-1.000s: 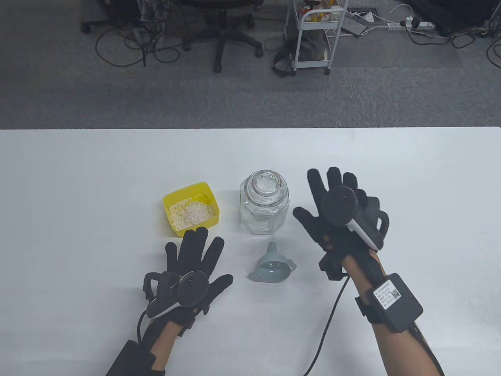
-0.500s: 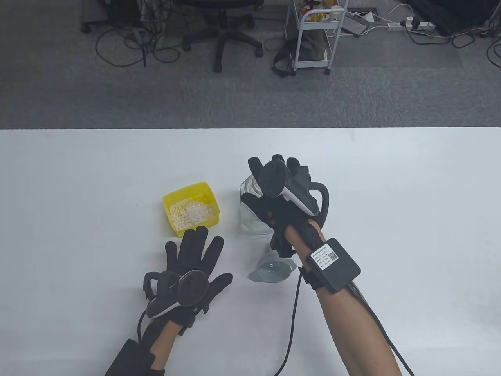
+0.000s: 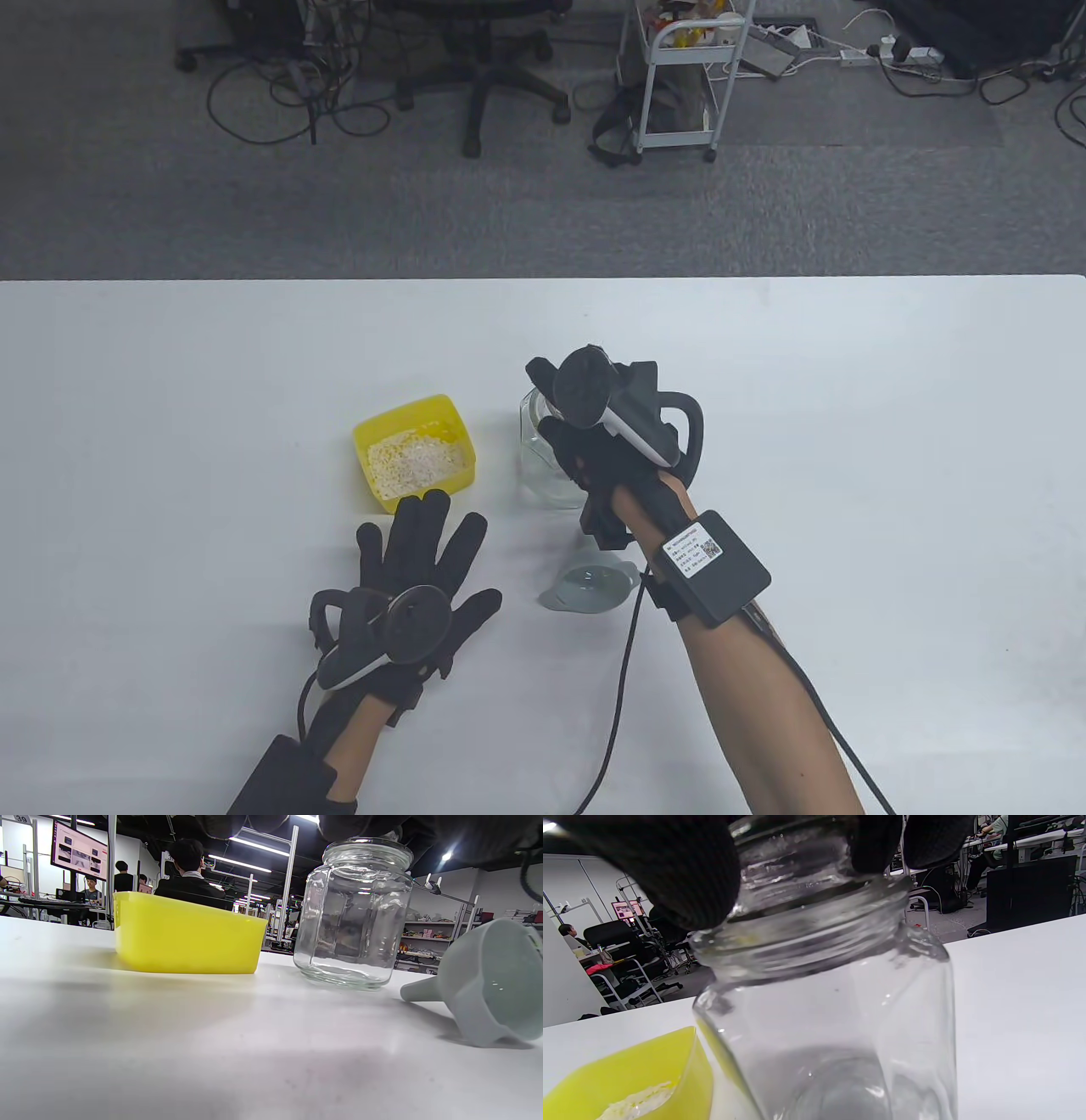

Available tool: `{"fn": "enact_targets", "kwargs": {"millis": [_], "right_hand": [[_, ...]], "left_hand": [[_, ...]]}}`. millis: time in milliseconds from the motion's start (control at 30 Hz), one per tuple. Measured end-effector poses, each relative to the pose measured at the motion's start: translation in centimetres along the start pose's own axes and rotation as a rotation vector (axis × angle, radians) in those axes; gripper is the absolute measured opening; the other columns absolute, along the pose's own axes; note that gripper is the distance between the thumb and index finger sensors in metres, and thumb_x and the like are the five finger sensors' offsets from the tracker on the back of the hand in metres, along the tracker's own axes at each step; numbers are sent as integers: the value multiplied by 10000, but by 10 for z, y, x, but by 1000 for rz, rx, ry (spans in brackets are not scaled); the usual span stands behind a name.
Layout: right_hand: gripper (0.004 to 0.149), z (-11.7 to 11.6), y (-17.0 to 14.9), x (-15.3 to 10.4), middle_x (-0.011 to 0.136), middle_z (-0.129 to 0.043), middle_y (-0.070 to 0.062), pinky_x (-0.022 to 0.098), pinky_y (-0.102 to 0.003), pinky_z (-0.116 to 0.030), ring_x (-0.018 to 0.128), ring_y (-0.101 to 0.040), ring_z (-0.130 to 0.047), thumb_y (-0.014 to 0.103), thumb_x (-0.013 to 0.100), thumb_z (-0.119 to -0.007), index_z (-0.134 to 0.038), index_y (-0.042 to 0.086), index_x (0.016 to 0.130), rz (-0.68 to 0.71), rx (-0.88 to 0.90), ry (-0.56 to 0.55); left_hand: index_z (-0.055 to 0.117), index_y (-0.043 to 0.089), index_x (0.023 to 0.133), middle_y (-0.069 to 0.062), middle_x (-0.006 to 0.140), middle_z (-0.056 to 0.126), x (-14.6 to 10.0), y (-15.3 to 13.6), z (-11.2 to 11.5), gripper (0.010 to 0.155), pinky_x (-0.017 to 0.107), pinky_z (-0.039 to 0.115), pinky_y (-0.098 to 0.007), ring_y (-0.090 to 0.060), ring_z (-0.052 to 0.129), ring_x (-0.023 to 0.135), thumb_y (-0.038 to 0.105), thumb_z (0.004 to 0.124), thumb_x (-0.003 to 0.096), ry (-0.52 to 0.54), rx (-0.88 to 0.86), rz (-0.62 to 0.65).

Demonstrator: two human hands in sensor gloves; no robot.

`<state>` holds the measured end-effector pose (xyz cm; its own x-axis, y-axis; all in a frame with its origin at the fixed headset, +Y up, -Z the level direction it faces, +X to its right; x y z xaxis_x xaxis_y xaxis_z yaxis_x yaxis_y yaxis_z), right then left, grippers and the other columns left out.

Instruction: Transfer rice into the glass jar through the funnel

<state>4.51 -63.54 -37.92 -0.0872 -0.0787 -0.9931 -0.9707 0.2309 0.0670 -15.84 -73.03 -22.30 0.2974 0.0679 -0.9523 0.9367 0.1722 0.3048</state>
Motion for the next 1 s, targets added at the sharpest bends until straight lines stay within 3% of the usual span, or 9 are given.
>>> {"fn": "enact_targets", "kwargs": {"millis": [133, 300, 400, 533, 733, 1000], "right_hand": [[624, 5, -2, 0, 1104, -582, -110, 692, -532, -694, 935, -381, -693, 505, 360, -855, -623, 528, 939, 28, 18, -36], [623, 40, -18, -14, 1104, -576, -130, 689, -540, -690, 930, -401, -686, 491, 367, -857, -629, 513, 946, 41, 167, -84], [622, 68, -45, -29, 1103, -576, -132, 688, -543, -689, 931, -402, -686, 488, 368, -859, -635, 505, 947, 30, 209, -167], [619, 78, -81, -46, 1103, -577, -136, 689, -549, -683, 929, -408, -683, 484, 369, -862, -642, 500, 948, -5, 212, -207], [620, 54, -145, -82, 1099, -584, -137, 685, -548, -688, 924, -407, -690, 490, 368, -861, -642, 498, 948, -68, 139, -219], [630, -15, -222, -117, 1095, -584, -138, 684, -550, -688, 922, -409, -688, 491, 369, -861, -634, 485, 956, -195, 98, -144]], "left_hand": [[338, 444, 1165, -116, 1306, 204, 0, -2, -1, 803, 764, 322, -759, -430, 285, 1203, 757, 658, 498, 6, -1, -5], [338, 440, 1166, -114, 1307, 201, 0, -3, -1, 806, 765, 318, -760, -432, 283, 1203, 756, 659, 498, 9, -8, -10], [338, 441, 1166, -114, 1307, 203, 1, -2, 2, 807, 764, 319, -761, -431, 283, 1204, 757, 659, 496, -2, -6, -5], [338, 440, 1165, -114, 1306, 204, 0, -1, 1, 805, 764, 324, -759, -429, 287, 1203, 758, 656, 497, 1, 4, -2], [340, 436, 1165, -116, 1305, 209, -1, -2, 0, 808, 763, 323, -759, -429, 291, 1202, 756, 658, 496, 8, 5, -7], [334, 427, 1168, -119, 1304, 211, -1, -1, 0, 812, 762, 327, -758, -428, 294, 1201, 757, 654, 498, 7, 13, -7]]}}
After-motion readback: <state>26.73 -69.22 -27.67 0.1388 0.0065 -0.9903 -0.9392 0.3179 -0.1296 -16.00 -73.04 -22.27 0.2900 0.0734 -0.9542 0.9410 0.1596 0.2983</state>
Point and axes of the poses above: the tracker on the back of each hand, its own y axis roughly to the thumb side, its own x axis roughly from the wrist to the fingertips, z = x × y, the point moved 4 cm from there along x, roughly from the wrist to the fingertips
